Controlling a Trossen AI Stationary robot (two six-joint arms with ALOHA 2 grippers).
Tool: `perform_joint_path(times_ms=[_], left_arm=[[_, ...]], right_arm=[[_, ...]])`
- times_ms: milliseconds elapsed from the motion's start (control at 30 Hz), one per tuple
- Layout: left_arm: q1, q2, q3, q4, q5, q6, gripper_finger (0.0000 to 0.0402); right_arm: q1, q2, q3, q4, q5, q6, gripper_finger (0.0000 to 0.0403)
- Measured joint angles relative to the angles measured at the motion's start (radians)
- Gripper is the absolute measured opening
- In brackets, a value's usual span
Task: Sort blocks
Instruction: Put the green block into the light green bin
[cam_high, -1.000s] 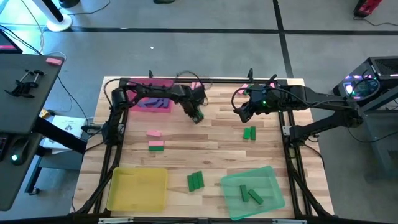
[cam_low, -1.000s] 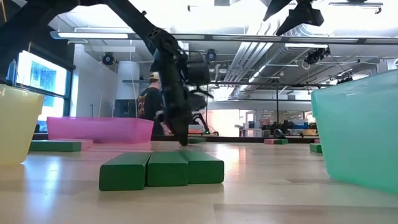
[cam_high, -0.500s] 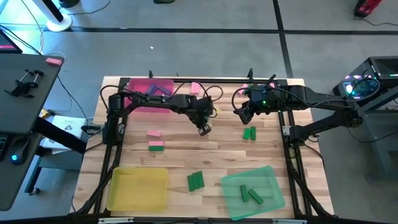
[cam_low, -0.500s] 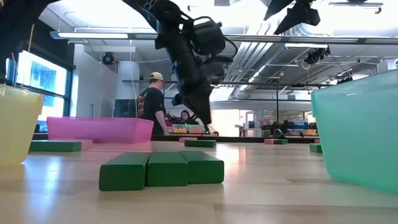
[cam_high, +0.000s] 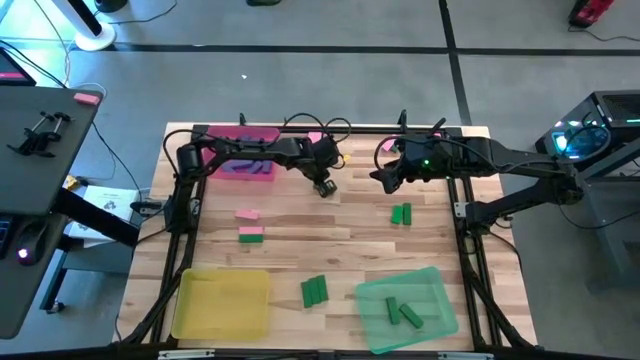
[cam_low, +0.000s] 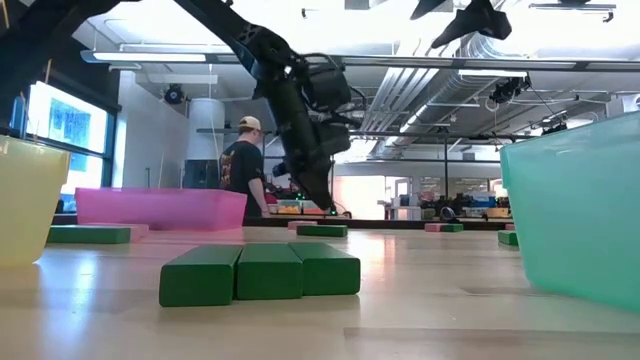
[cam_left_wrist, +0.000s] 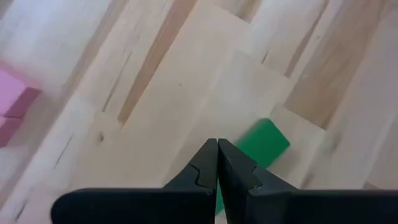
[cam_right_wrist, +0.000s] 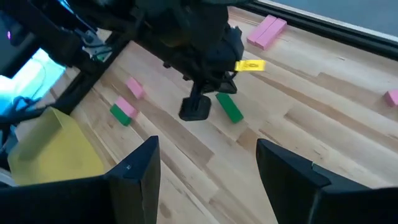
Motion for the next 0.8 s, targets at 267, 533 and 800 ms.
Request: perform_joint_path(times_ms=[267,533,800], left_arm=[[-0.034,0.010,-0.001,-0.008,0.072,-0.005,0.0000],[-0.060,0.019,-0.062,0.061,0.018,-0.031,0.0000],[-0.061,0.015,-0.065,0.092,0.065,-0.060,0.0000]], right_arm=[[0.000,0.000,0.000,0.000,0.003,0.075,0.0201],[0.000,0.000,0.000,-0.003,0.003,0.125,0.0201],[0.000,0.000,0.000,0.001,0.003,0.122,0.0201]])
